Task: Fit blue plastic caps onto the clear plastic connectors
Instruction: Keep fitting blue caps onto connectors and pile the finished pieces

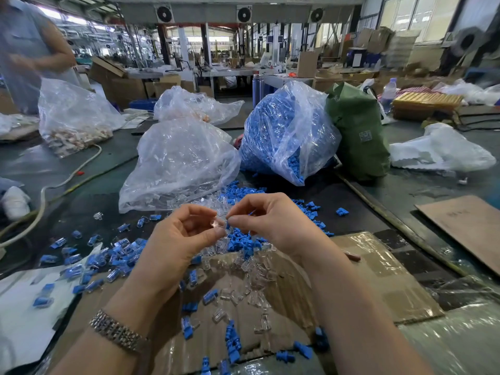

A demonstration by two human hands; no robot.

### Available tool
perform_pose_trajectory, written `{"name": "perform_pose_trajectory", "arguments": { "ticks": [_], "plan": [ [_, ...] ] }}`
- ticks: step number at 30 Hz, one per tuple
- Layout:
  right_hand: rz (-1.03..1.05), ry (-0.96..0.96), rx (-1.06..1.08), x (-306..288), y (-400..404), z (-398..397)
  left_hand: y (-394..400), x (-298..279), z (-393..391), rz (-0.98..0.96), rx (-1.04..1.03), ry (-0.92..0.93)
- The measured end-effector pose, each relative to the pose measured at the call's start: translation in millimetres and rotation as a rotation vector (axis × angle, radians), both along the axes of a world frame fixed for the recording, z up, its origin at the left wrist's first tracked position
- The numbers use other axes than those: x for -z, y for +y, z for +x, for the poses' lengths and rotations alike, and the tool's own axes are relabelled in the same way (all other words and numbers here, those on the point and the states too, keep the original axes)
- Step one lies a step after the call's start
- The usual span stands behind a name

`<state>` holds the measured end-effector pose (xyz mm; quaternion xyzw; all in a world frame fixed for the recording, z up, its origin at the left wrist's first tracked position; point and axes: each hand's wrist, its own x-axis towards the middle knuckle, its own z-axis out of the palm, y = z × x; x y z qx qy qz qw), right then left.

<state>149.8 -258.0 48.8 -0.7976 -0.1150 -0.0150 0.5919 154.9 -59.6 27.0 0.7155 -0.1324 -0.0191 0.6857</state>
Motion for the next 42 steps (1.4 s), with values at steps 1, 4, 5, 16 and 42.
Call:
{"name": "perform_pose_trajectory", "arguments": {
  "ticks": [1,4,5,16,42],
  "plan": [
    [0.003,-0.001,-0.018,-0.3,1.2,-1.3,0.9,-0.8,-0.3,-0.013,0.005,-0.006],
    [0.028,-0.048,-0.006,-1.1,5.1,-2.4,3.3,-2.6,0.3,-0.062,0.009,-0.036],
    [0.058,-0.068,0.015,-1.5,4.9,-2.0,4.0,-3.0,0.6,-0.079,0.005,-0.038],
    [-0.033,-0.081,0.003,0.1,6.7,-1.0,-0.1,-2.0,-3.8,-0.039,0.000,-0.084],
    [-0.212,-0.113,0.042,-4.1,-3.7,-4.9,0.0,-4.0,-9.2,-0.026,0.079,0.077]
  ]
}}
